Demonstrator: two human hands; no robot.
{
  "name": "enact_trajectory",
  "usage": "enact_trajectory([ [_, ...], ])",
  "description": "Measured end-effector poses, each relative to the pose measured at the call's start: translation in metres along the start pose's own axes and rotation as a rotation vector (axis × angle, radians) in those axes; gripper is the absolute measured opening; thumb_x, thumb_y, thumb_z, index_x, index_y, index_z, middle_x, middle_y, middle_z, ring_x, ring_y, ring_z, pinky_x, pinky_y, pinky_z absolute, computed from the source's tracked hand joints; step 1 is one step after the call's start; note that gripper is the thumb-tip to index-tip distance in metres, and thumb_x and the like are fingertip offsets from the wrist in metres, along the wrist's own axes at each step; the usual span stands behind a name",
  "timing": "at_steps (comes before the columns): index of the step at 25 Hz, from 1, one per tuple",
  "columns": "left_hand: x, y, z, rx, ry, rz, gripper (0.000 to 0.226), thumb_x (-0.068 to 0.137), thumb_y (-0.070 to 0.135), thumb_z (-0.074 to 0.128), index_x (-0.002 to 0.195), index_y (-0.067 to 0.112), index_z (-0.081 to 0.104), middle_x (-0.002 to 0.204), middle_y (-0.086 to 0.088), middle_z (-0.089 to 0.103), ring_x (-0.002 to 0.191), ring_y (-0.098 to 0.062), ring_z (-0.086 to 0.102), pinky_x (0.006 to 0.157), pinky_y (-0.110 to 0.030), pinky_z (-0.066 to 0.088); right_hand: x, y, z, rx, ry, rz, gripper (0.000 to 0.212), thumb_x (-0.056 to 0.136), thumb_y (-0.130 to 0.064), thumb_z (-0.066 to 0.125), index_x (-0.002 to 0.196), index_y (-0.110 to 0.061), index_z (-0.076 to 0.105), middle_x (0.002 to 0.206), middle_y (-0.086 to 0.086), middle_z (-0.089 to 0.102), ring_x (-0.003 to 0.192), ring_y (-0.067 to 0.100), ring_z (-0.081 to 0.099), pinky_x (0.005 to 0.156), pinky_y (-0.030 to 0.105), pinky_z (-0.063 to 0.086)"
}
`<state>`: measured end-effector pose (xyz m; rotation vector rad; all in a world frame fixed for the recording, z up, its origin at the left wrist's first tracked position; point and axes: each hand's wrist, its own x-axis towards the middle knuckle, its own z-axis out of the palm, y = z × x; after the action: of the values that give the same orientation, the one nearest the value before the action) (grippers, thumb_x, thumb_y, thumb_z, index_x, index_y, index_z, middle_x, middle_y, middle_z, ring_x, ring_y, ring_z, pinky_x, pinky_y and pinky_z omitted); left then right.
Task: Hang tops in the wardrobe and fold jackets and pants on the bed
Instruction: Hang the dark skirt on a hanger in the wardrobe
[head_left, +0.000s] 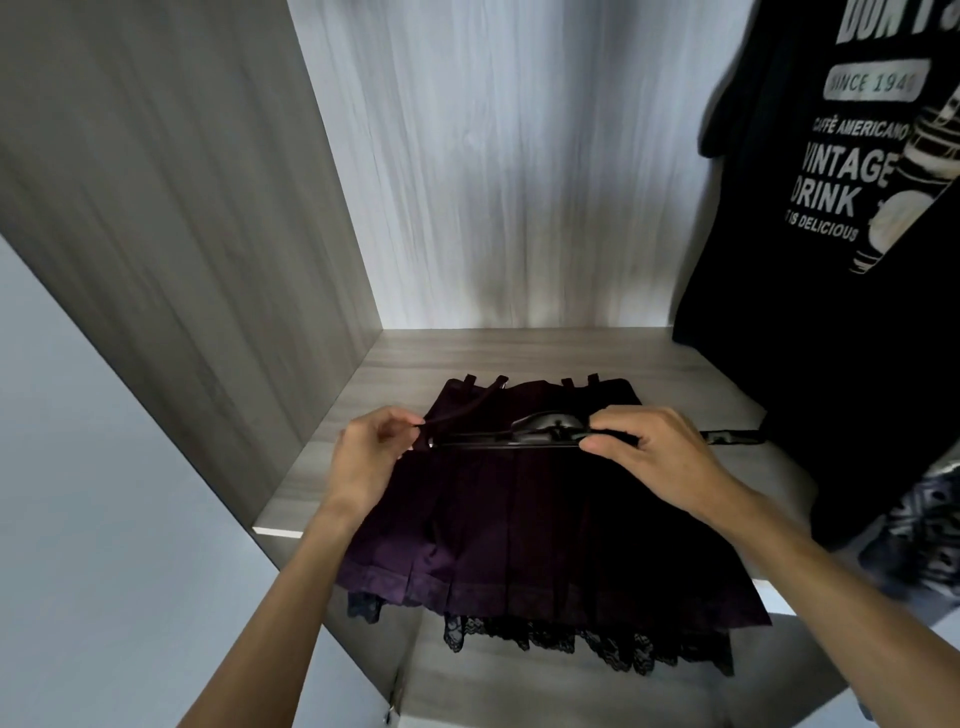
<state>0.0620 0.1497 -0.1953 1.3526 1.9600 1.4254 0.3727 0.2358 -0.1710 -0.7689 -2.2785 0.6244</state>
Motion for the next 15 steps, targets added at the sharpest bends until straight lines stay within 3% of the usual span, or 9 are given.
enact_trajectory([
  [3,0.002,0.003,0.003,0.095,-0.034,0.098,0.027,0.088,0.005,0.071,0.084,0.032,0.073,0.080,0.009,0.073,0.077,-0.003,0.068,0.081,-0.019,0.052,0.005,0.001,0.005,-0.004,0.056,-0.032,0.011,0.092,-0.029,0.066,0.096,-0.034,0.076,0.086,-0.036,0.064,0.087,-0.008,0.064,0.073,0.006,0.042],
  [7,0.006,0.002,0.002,0.360,0.032,0.417,0.016,0.090,0.010,0.068,0.091,0.025,0.075,0.094,0.011,0.068,0.087,-0.004,0.058,0.085,-0.010,0.043,0.007,-0.004,0.001,0.063,0.099,-0.029,0.014,0.091,-0.036,0.063,0.097,-0.033,0.076,0.089,-0.033,0.067,0.089,-0.006,0.065,0.079,0.009,0.045],
  [10,0.013,-0.003,-0.003,0.427,-0.076,0.641,0.023,0.099,0.030,0.055,0.106,0.016,0.072,0.102,0.011,0.067,0.093,-0.005,0.060,0.090,-0.023,0.047,0.009,-0.005,-0.002,0.241,0.167,0.091,0.018,0.088,-0.038,0.064,0.103,-0.038,0.073,0.102,-0.023,0.073,0.100,-0.002,0.067,0.091,0.020,0.051],
  [12,0.016,-0.006,-0.005,0.434,-0.187,0.695,0.031,0.098,0.038,0.055,0.113,0.014,0.068,0.105,0.010,0.066,0.093,-0.004,0.061,0.087,-0.022,0.049,0.012,-0.001,-0.003,0.300,0.188,0.142,0.018,0.090,-0.030,0.066,0.105,-0.028,0.075,0.101,-0.016,0.075,0.100,0.002,0.068,0.093,0.028,0.053],
  [15,0.023,-0.005,-0.001,0.410,-0.194,0.714,0.031,0.092,0.032,0.063,0.111,0.009,0.069,0.098,0.005,0.066,0.090,-0.007,0.062,0.084,-0.018,0.049,0.017,0.004,-0.002,0.248,0.240,0.181,0.018,0.092,-0.028,0.066,0.106,-0.021,0.076,0.101,-0.011,0.073,0.099,0.006,0.066,0.092,0.030,0.052],
])
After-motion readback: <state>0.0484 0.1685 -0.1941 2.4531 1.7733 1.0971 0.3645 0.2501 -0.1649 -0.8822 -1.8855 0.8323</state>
